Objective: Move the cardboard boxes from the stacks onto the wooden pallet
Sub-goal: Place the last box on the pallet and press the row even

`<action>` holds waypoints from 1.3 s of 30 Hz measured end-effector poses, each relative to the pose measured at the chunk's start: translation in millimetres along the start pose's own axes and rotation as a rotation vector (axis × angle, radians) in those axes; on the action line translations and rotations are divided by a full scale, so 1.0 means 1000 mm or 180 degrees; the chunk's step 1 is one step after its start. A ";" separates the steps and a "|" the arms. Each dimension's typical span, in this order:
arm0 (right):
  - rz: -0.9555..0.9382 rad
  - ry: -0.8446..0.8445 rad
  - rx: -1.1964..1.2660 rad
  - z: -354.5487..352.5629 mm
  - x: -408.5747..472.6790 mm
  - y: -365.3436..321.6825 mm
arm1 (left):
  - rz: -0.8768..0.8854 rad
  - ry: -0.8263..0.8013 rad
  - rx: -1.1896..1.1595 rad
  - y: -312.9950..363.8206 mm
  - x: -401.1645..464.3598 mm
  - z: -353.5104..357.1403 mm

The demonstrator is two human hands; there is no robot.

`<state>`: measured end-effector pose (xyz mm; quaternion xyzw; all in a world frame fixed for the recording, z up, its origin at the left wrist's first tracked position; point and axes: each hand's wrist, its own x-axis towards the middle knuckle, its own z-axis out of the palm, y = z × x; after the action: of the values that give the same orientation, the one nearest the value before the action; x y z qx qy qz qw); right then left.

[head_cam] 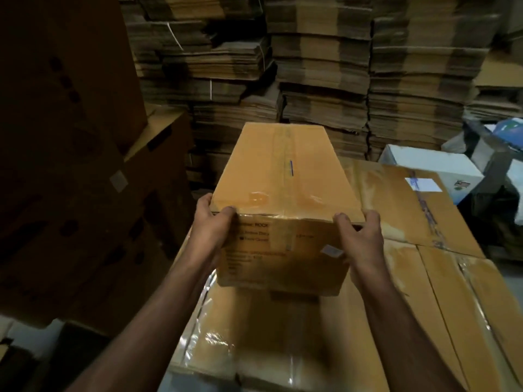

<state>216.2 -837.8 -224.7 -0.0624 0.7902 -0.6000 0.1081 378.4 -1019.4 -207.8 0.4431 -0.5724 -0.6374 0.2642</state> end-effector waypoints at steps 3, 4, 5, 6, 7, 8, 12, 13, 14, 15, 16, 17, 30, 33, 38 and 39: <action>0.0141 0.0099 -0.0037 0.035 -0.011 -0.011 | -0.0039 -0.0211 0.0071 0.009 0.025 -0.033; 0.0177 0.0139 -0.0055 0.045 -0.012 -0.012 | -0.0058 -0.0260 0.0072 0.008 0.034 -0.041; 0.0207 0.0182 -0.0102 0.055 -0.013 -0.013 | -0.0082 -0.0272 0.0069 0.006 0.042 -0.048; 0.0226 0.0209 -0.0124 0.064 -0.014 -0.016 | -0.0106 -0.0268 0.0061 0.007 0.049 -0.053; 0.0249 0.0232 -0.0122 0.073 -0.015 -0.020 | -0.0115 -0.0275 0.0074 0.009 0.056 -0.057; 0.0257 0.0245 -0.0100 0.080 -0.014 -0.021 | -0.0116 -0.0293 0.0085 0.009 0.063 -0.059; 0.0300 0.0014 0.0048 0.100 0.000 -0.026 | -0.0145 -0.0163 0.0083 0.014 0.078 -0.064; 0.0305 0.0002 0.0143 0.103 0.005 -0.025 | -0.0132 -0.0137 0.0129 0.018 0.082 -0.064; 0.0289 -0.0047 0.0198 0.107 0.010 -0.024 | -0.0127 -0.0108 0.0146 0.023 0.087 -0.065; 0.0288 -0.0110 0.0233 0.111 0.013 -0.025 | -0.0140 -0.0081 0.0142 0.026 0.093 -0.067; 0.0305 -0.0147 0.0312 0.115 0.017 -0.023 | -0.0138 -0.0067 0.0167 0.030 0.099 -0.067; 0.0307 -0.0141 0.0414 0.119 0.021 -0.022 | -0.0096 -0.0058 0.0214 0.032 0.105 -0.066; 0.0211 0.0177 0.0374 0.186 0.063 -0.035 | 0.0024 -0.0181 0.0361 0.048 0.190 -0.069; 0.0231 0.0259 0.0296 0.218 0.077 -0.038 | 0.0018 -0.0175 0.0159 0.049 0.225 -0.076; 0.0261 0.0399 0.0065 0.282 0.120 -0.046 | 0.0015 -0.0252 0.0116 0.055 0.310 -0.091; 0.0244 0.0401 0.0020 0.296 0.134 -0.047 | 0.0006 -0.0246 0.0095 0.054 0.331 -0.092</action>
<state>157.9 -1157.7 -268.2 0.0061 0.7954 -0.6006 0.0812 294.1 -1355.5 -238.0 0.4215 -0.5920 -0.6451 0.2359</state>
